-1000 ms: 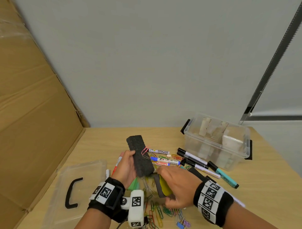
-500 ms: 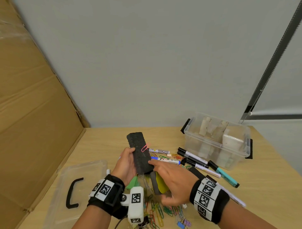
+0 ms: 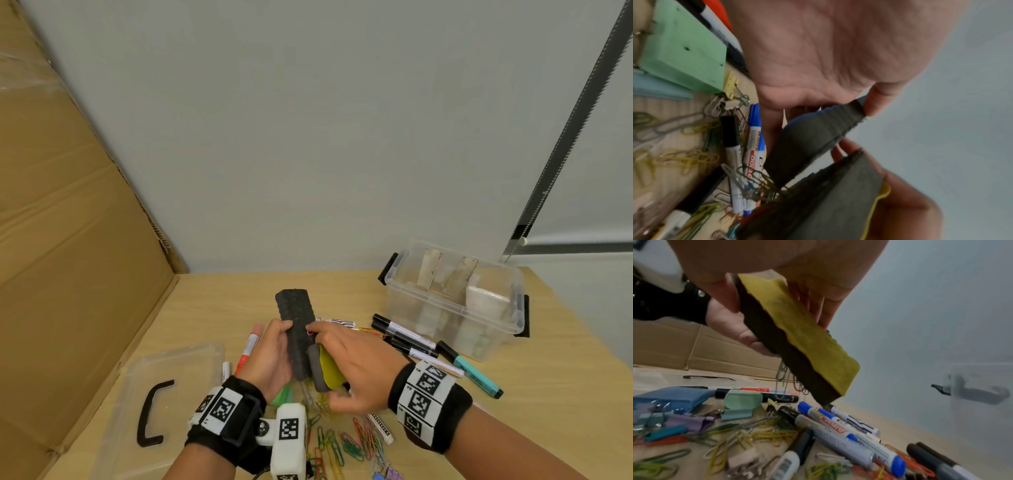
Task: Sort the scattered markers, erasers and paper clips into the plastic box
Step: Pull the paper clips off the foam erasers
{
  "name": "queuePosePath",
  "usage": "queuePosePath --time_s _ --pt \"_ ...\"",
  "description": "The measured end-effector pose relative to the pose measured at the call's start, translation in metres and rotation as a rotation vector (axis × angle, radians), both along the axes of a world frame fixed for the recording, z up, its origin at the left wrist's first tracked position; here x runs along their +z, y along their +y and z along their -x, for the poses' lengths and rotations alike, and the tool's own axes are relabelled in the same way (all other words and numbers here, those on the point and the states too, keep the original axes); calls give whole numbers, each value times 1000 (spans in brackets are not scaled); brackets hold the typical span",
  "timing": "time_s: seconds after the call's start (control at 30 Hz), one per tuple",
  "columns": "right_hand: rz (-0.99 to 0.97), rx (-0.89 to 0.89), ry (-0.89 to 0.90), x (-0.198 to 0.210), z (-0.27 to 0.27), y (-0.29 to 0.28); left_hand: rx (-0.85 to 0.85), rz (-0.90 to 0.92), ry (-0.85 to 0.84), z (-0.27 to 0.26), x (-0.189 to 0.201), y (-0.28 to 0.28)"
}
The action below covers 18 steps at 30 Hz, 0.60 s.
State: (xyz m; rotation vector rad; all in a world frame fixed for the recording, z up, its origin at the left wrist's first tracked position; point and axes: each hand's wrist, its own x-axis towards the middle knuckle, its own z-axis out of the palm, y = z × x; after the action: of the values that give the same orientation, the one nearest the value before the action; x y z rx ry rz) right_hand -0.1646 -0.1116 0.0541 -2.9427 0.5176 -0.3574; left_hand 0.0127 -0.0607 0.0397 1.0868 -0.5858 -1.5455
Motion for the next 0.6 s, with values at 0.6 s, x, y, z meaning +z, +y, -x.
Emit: queuePosePath --time_s 0.6 --pt "-862 -488 -422 -15 27 -26 181 -43 -121 -17 -10 2"
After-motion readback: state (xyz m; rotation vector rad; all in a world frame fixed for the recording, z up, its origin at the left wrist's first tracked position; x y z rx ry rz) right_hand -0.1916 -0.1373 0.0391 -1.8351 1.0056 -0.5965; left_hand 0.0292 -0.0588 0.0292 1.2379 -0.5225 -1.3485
